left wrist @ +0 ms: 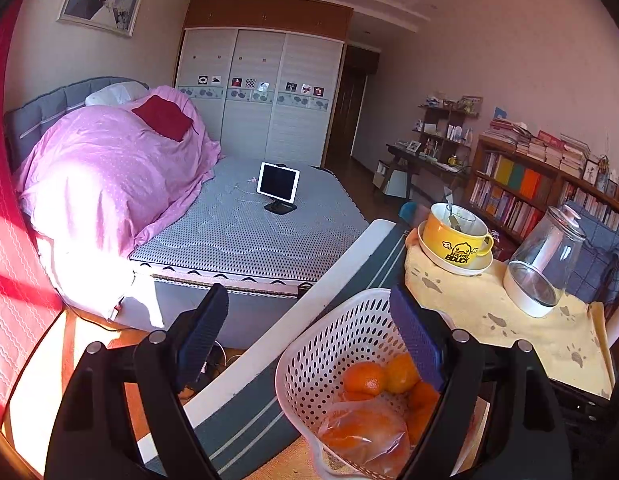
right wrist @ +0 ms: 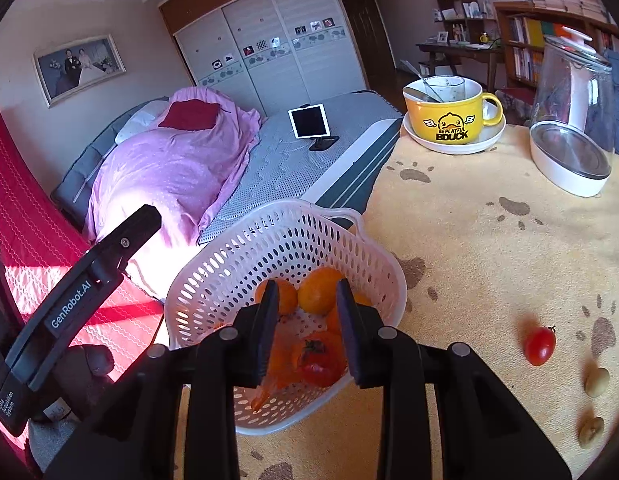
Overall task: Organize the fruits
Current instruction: 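Carry the cherry tomato into the basket and open the right tool, then move the right tool to a brown kiwi and grasp it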
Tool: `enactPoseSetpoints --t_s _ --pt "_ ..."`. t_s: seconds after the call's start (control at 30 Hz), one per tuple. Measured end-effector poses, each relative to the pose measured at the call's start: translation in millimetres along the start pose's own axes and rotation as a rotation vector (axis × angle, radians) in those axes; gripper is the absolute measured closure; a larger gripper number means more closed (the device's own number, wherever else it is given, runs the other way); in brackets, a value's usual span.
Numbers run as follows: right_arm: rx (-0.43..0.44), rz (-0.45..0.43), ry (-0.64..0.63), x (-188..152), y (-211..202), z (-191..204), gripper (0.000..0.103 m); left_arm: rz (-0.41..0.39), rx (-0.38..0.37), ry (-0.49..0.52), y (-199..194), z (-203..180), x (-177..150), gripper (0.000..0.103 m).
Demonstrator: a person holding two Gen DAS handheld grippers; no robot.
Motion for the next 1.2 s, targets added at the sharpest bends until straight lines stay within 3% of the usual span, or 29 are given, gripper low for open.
enactPoseSetpoints --t_s 0.33,0.47,0.87,1.2 --pt "-0.012 -0.011 0.056 -12.4 -16.1 -15.2 0.073 0.012 -0.014 0.01 -0.3 -5.1 -2.7 0.015" --pt "-0.031 -0.028 0.087 -16.7 -21.2 -24.8 0.056 0.014 -0.033 0.024 -2.4 -14.8 -3.5 0.01" --pt "-0.111 -0.043 0.097 -33.1 -38.9 -53.1 0.056 0.035 -0.077 0.044 -3.5 -33.2 -10.4 0.006" --pt "-0.214 -0.058 0.129 -56.0 -69.1 -99.9 0.056 0.03 -0.113 0.073 -10.5 -52.2 -13.6 0.006"
Point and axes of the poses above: each gripper's, at about its wrist camera, not at the fingertips, and y roughly the way its jaws point, z to its left, x to its top, the point moved 10 cm from there along y, roughly the way its jaws point, and after that the axes turned 3 degrees about -x, right-handed, at the moved point
